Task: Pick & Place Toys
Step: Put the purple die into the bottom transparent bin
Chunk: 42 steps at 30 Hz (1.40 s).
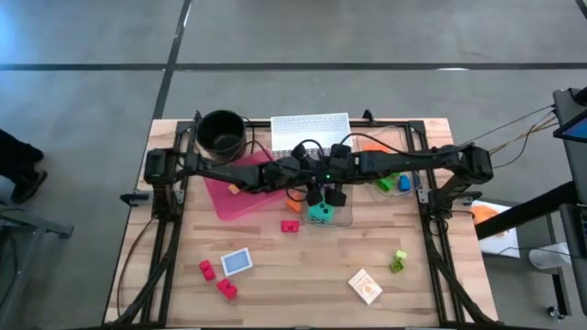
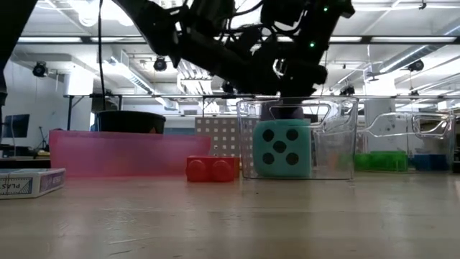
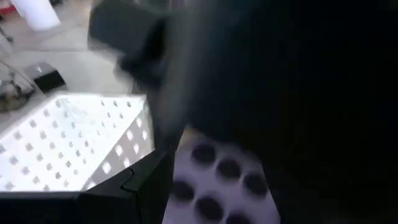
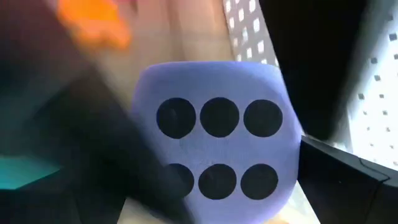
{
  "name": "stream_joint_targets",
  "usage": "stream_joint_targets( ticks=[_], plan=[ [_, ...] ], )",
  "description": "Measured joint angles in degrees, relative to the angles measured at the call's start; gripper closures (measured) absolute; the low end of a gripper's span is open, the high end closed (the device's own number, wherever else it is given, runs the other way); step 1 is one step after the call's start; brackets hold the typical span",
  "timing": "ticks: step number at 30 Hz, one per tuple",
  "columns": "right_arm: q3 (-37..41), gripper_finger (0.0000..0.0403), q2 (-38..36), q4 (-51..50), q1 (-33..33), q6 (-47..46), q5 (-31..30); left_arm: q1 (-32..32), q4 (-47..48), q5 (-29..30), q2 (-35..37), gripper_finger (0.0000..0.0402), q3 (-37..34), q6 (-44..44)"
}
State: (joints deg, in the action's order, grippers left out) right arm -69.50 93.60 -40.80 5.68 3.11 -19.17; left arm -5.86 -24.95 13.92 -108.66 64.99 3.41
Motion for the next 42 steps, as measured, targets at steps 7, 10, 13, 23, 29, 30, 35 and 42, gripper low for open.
stream_joint_targets(
  ticks=[7,10,13,23,29,30,35,42],
  plan=[
    [-0.3,0.0005,-1.8,-3.7,-0.6,0.8,1.1,-2.1,4.7,-0.4,-0.2,0.0159,0.5,-1.8],
    [-0.3,0.0005,-3.0,-4.0,-1.5,2.7,3.5,-3.0,7.1,-3.3,0.4,0.0159,0.5,-2.4],
    [-0.6,0.0005,-4.2,-4.2,-1.8,2.7,3.8,-3.5,7.1,-7.0,0.4,0.0159,0.5,-2.1],
    [-0.9,0.0005,-6.1,-2.0,-2.0,2.9,4.3,-3.9,7.9,-6.3,0.1,0.0159,0.4,-3.1],
    [1.0,0.0005,-4.5,-2.1,-2.1,0.9,4.4,-2.7,7.3,-6.5,2.6,0.0159,0.4,-2.2],
    [1.5,0.0005,-4.5,-1.9,-2.1,0.8,4.4,-2.4,7.2,-6.5,3.2,0.0159,0.4,-2.0],
    [3.5,0.0005,-4.5,2.0,-2.1,1.1,4.3,-1.0,6.0,-6.6,4.5,0.0159,0.4,-1.9],
    [2.8,0.0005,-4.5,7.3,-1.9,2.8,4.0,-0.8,3.1,-5.3,3.1,0.0159,0.4,-1.7]
  ],
)
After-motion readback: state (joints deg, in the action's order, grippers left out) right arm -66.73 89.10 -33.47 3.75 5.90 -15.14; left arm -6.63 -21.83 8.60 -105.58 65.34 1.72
